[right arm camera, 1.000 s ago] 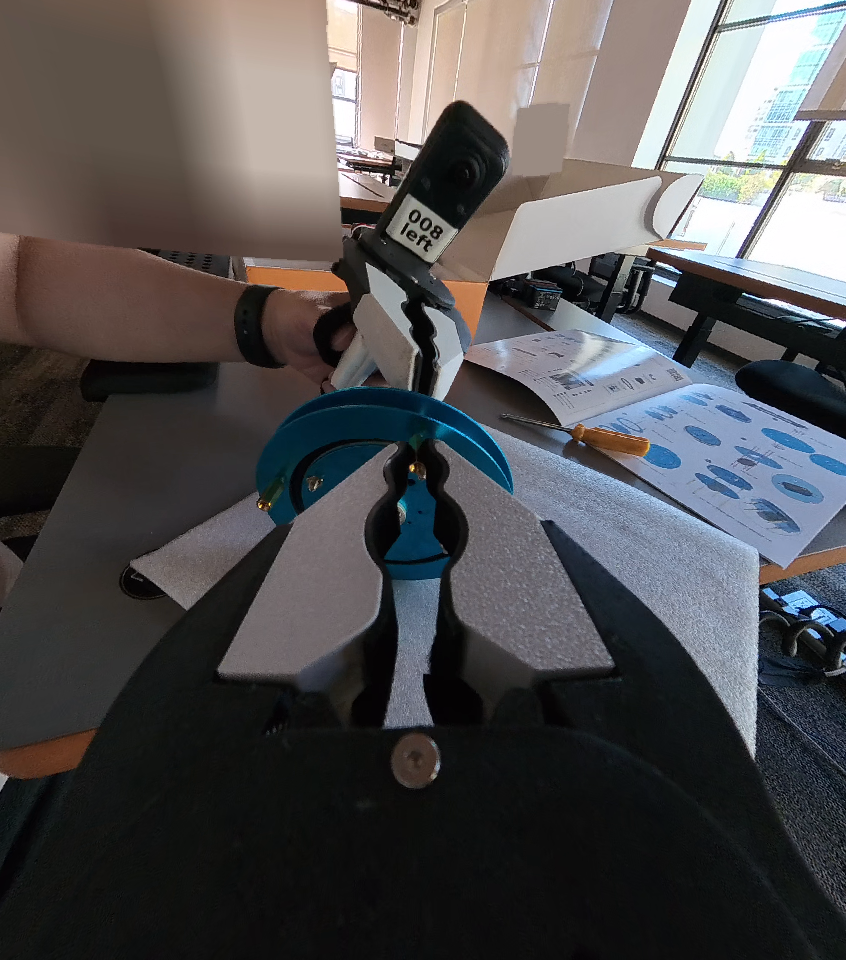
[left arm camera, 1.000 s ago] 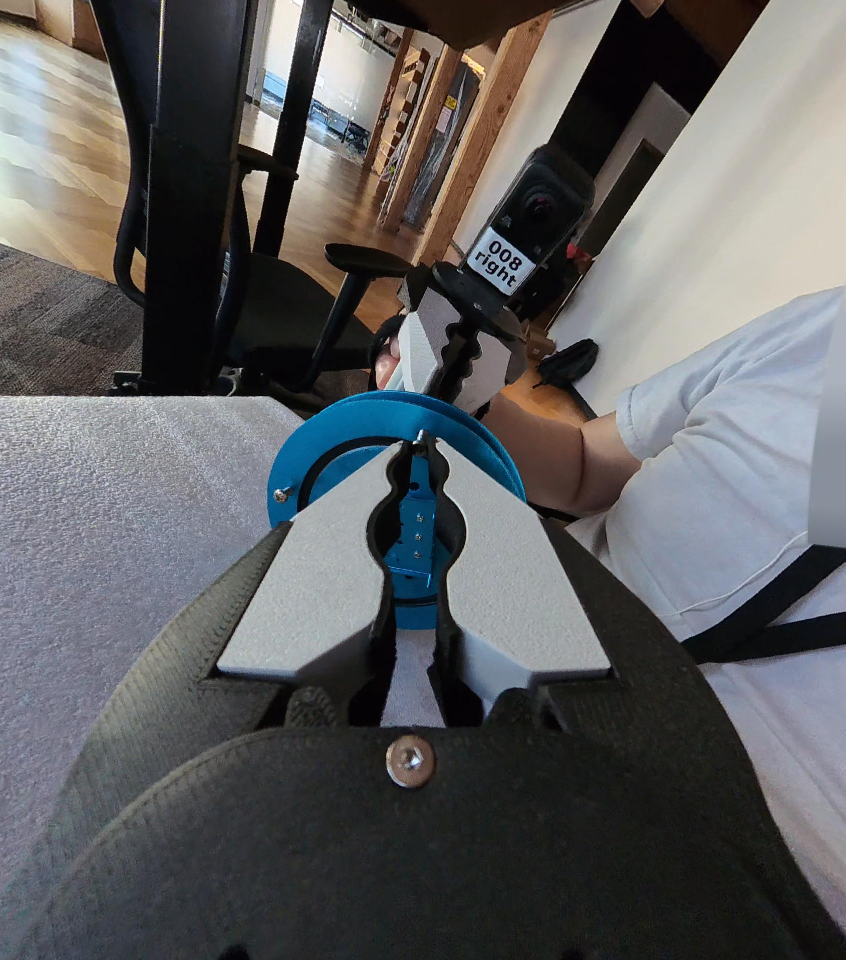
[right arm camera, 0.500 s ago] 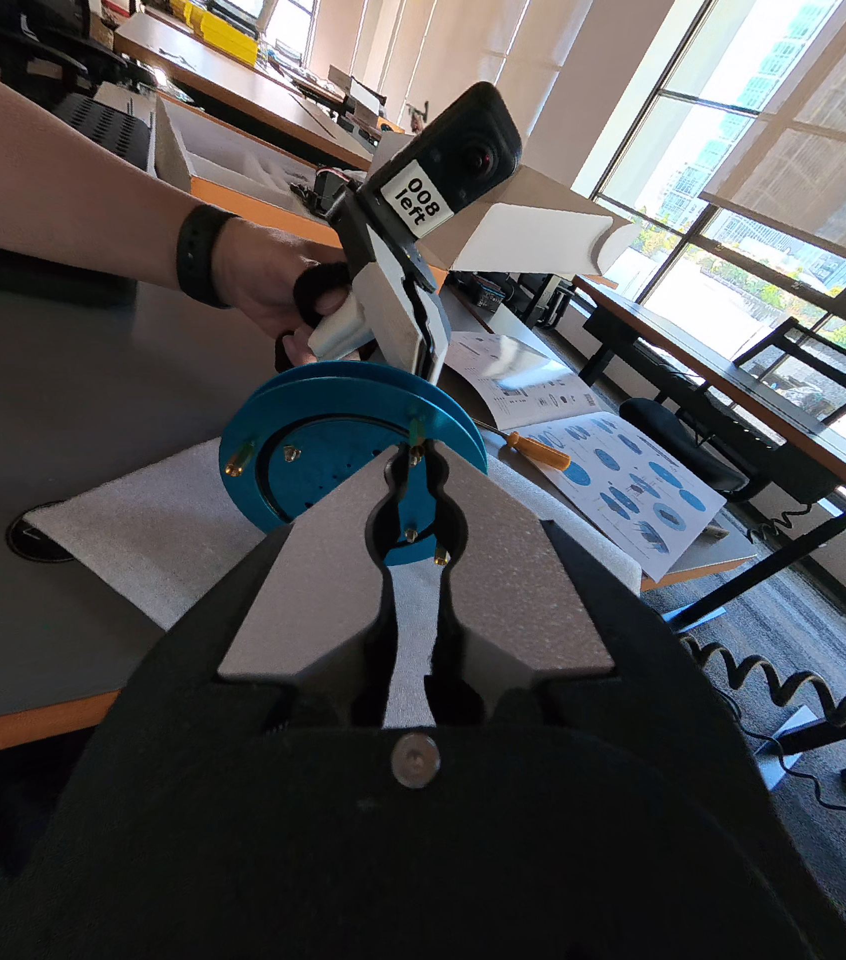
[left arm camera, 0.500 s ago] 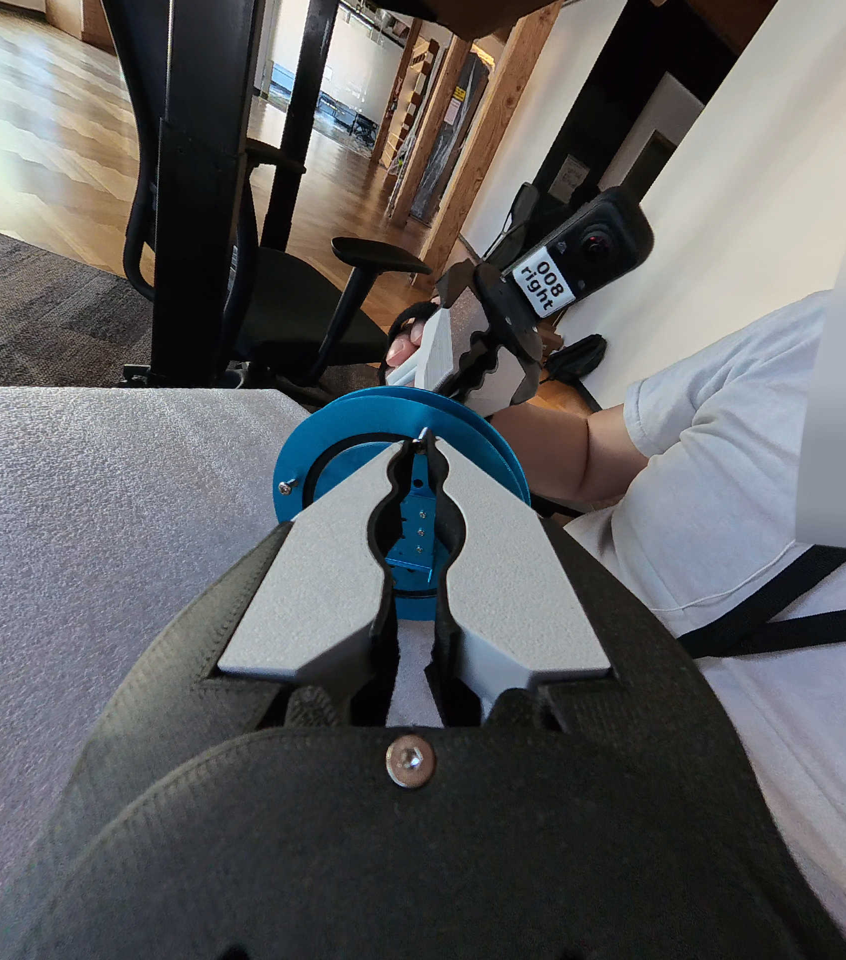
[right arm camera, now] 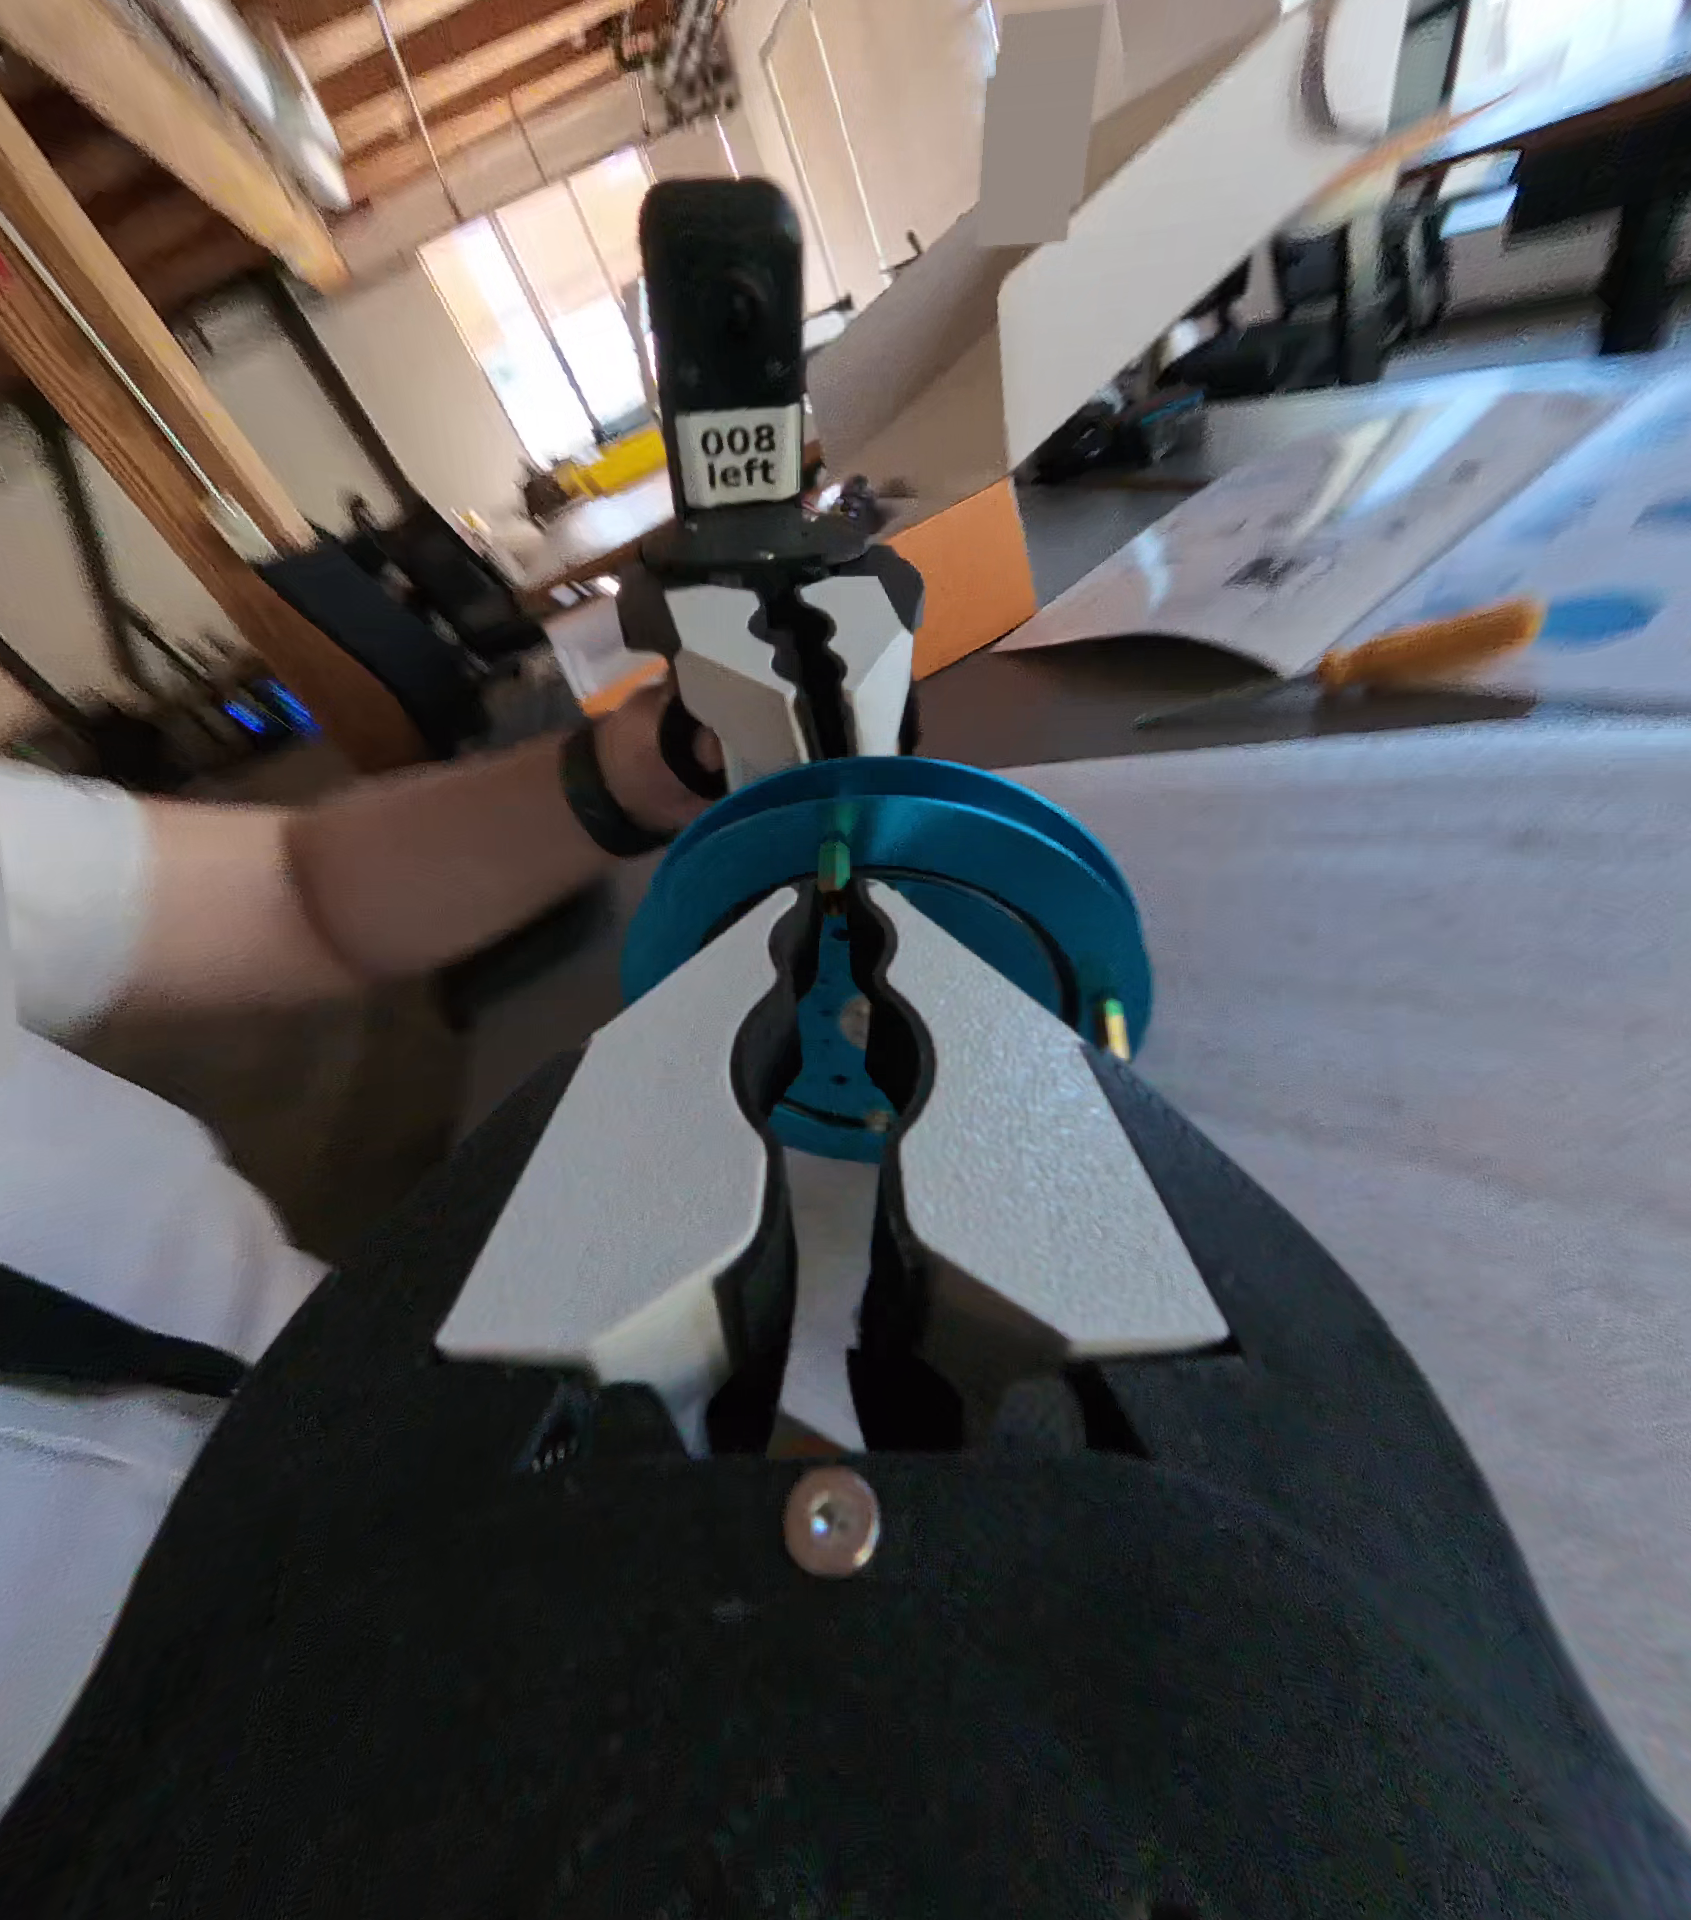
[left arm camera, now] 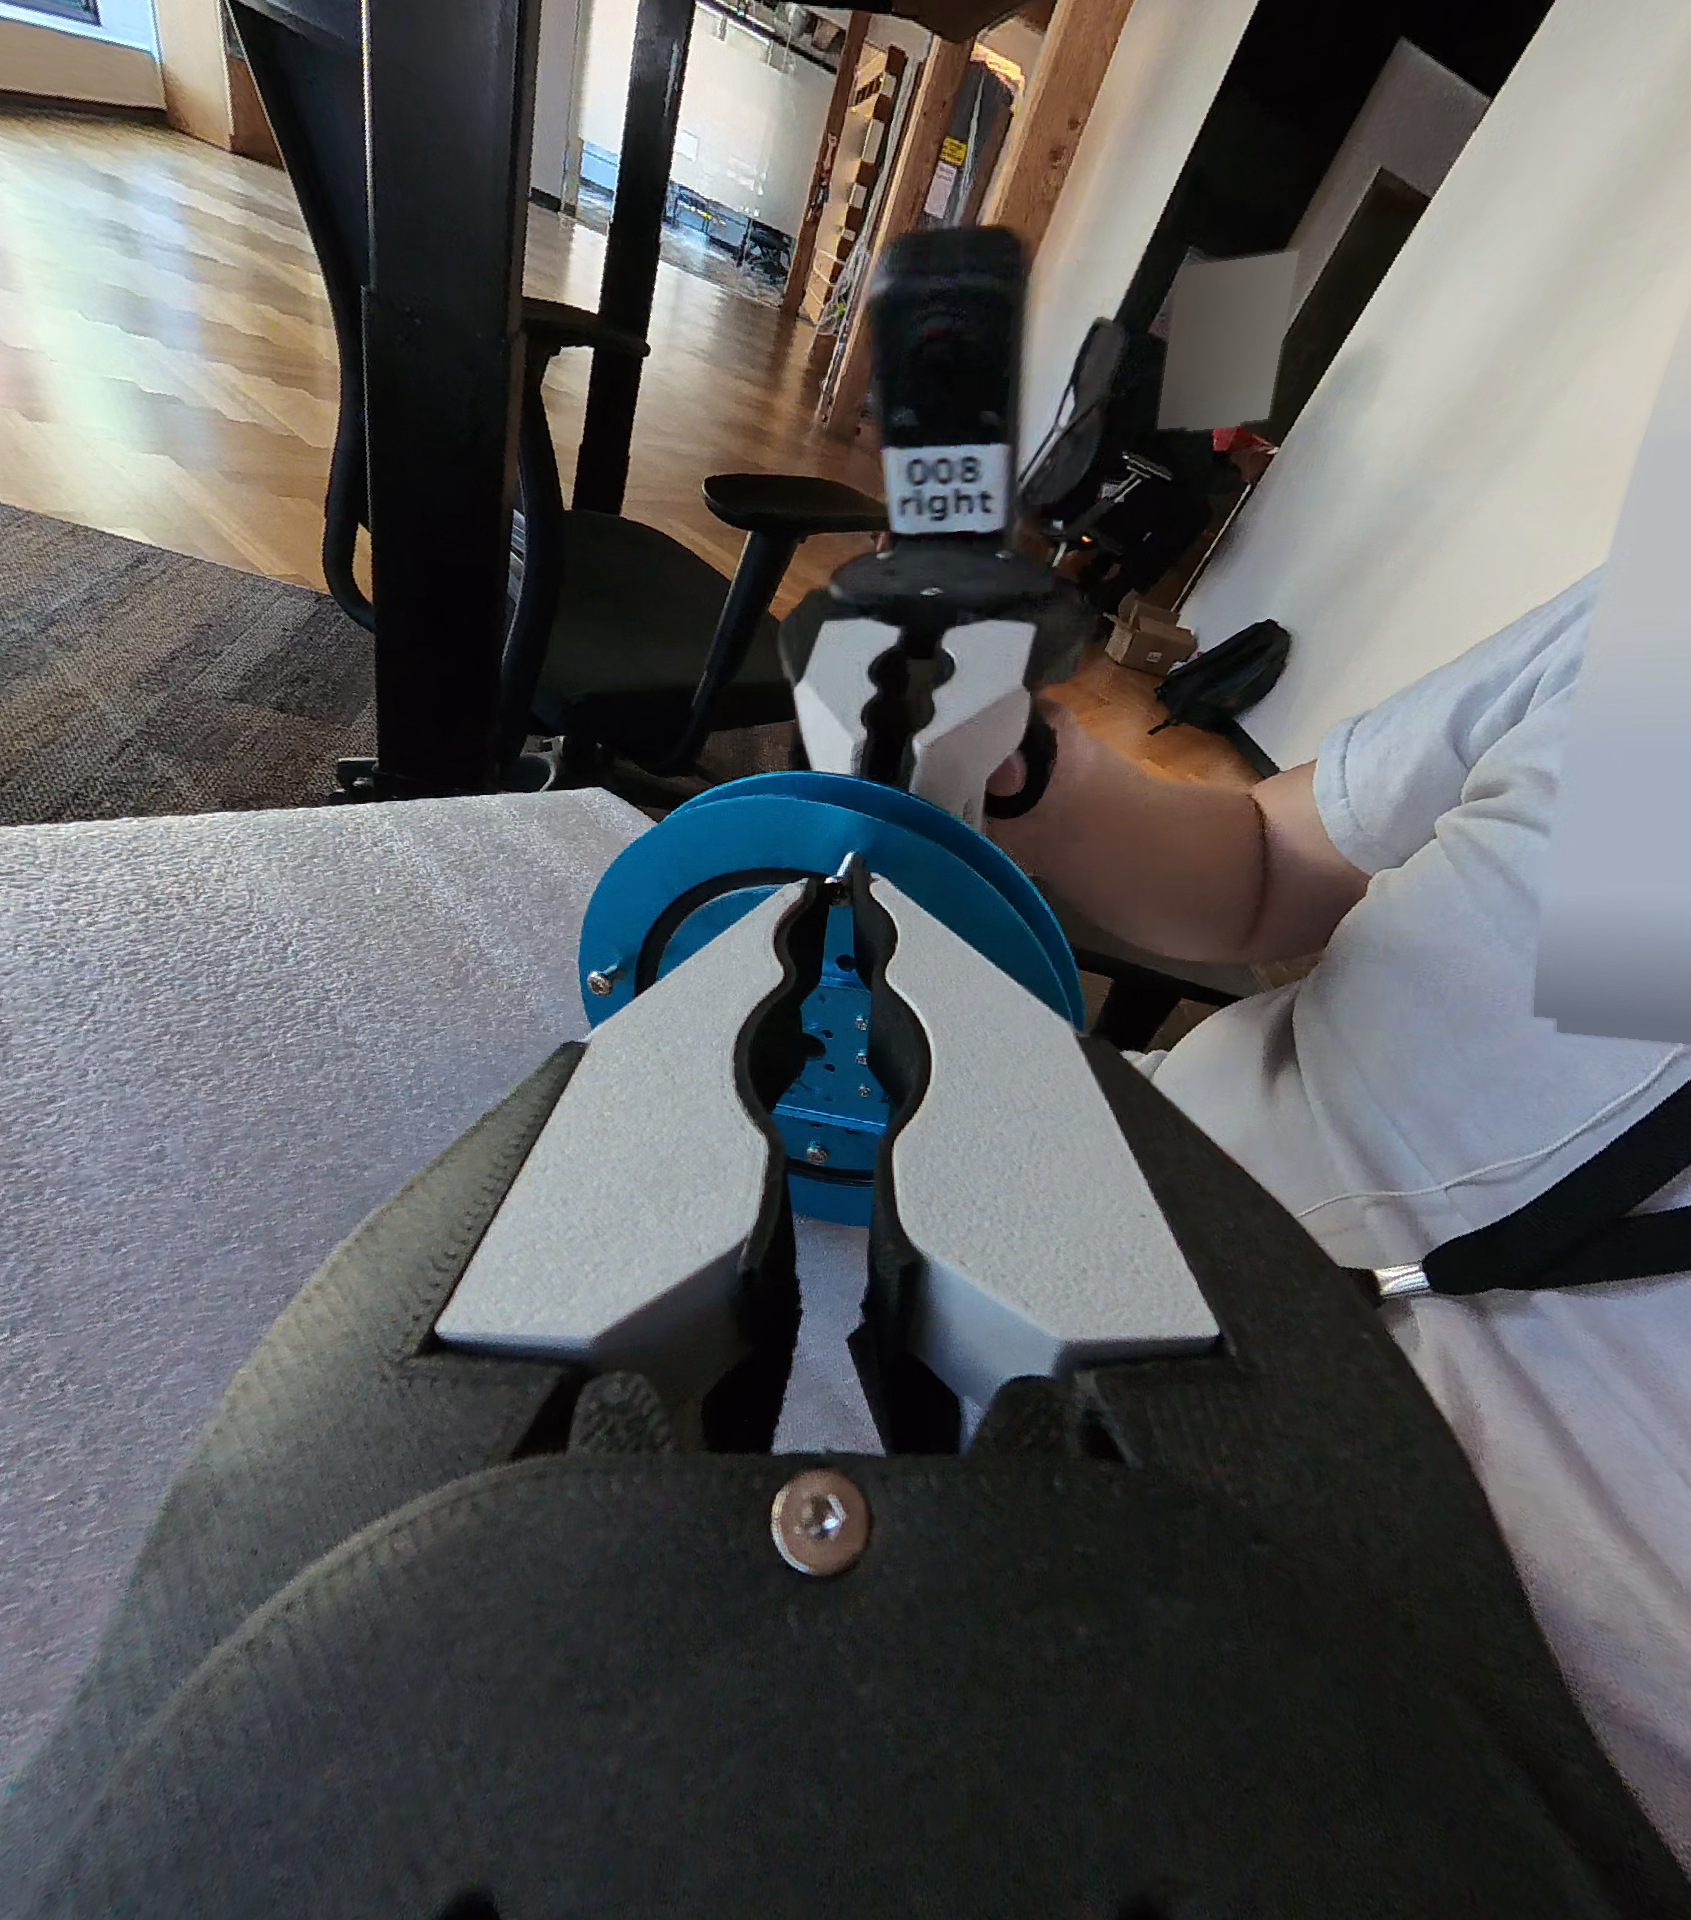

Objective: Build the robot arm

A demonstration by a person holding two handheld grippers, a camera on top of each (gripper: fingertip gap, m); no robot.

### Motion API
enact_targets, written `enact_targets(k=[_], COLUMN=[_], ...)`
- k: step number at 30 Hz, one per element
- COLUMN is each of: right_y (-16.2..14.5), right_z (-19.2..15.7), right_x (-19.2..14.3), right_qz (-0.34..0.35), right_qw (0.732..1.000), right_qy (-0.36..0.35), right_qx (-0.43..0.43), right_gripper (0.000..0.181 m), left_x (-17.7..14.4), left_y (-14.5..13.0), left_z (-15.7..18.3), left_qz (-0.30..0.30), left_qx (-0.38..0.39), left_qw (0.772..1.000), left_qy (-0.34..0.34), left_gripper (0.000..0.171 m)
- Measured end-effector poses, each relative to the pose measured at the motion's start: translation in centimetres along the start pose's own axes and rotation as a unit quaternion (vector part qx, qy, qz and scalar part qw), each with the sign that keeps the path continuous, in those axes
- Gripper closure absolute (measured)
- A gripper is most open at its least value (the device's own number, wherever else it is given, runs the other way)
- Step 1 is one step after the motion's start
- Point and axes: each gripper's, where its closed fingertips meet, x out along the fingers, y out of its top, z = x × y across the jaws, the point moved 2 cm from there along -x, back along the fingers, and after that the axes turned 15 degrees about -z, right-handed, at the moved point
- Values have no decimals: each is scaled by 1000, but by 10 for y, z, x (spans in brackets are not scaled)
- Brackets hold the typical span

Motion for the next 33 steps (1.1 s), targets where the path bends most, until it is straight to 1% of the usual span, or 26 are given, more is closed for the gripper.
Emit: enact_targets(k=[1,3,4,5,7,8,9,10,11,12,13,14,16,18,19,21,23,25,27,29,31,32,33], right_y=[0,0,1,1,2,3,5,7,8,7,6,4,2,5,4,4,4,3,3,2,2,1,1], right_z=[1,2,2,3,2,1,1,-1,-2,-4,-4,-2,-4,-6,-6,-6,-6,-5,-3,-2,-2,-3,-5], right_x=[0,0,-1,-1,-1,-2,-5,-8,-10,-10,-9,-6,-2,-3,-3,-3,-3,-4,-3,-3,-3,-3,-4], right_qz=[2,10,15,21,21,23,27,29,27,14,-6,-27,-47,-41,-45,-46,-41,-31,-22,-16,-12,-13,-14], right_qw=[997,978,970,972,990,997,999,993,981,965,950,939,932,929,927,936,957,977,994,1000,992,991,994], right_qy=[40,109,130,132,92,57,13,-33,-77,-112,-142,-160,-162,-162,-167,-158,-130,-97,-50,12,64,78,73], right_qx=[66,176,202,193,104,41,-32,-108,-178,-238,-278,-303,-321,-331,-332,-310,-256,-187,-91,22,106,112,78], right_gripper=[178,178,178,178,177,169,161,163,166,167,169,167,166,178,177,177,177,177,177,177,178,177,177], left_x=[0,0,0,0,0,0,-1,-1,-2,-2,-2,-2,-2,-1,-1,-1,-1,0,-1,-1,0,0,1], left_y=[0,0,0,0,0,0,-1,-1,-1,-1,-2,-2,-1,-1,-1,-1,-1,-1,-1,-1,-1,-1,-1], left_z=[0,0,0,0,0,0,0,0,-1,-1,0,0,0,2,2,3,4,4,4,4,5,6,6], left_qz=[-1,-5,-7,-9,-10,-9,-8,-7,-7,-7,-7,-7,-8,-10,-11,-11,-13,-14,-15,-15,-17,-18,-20], left_qx=[3,10,13,15,17,16,15,13,12,12,12,13,14,17,20,27,36,46,53,57,60,61,62], left_qw=[1000,1000,1000,1000,1000,1000,1000,1000,1000,1000,1000,1000,1000,1000,1000,999,999,998,998,997,997,997,997], left_qy=[2,8,10,13,16,15,14,15,16,15,15,14,14,13,15,21,26,35,42,44,45,44,43], left_gripper=[168,168,168,168,167,168,168,168,168,168,168,168,168,168,168,168,168,168,168,168,168,168,168])
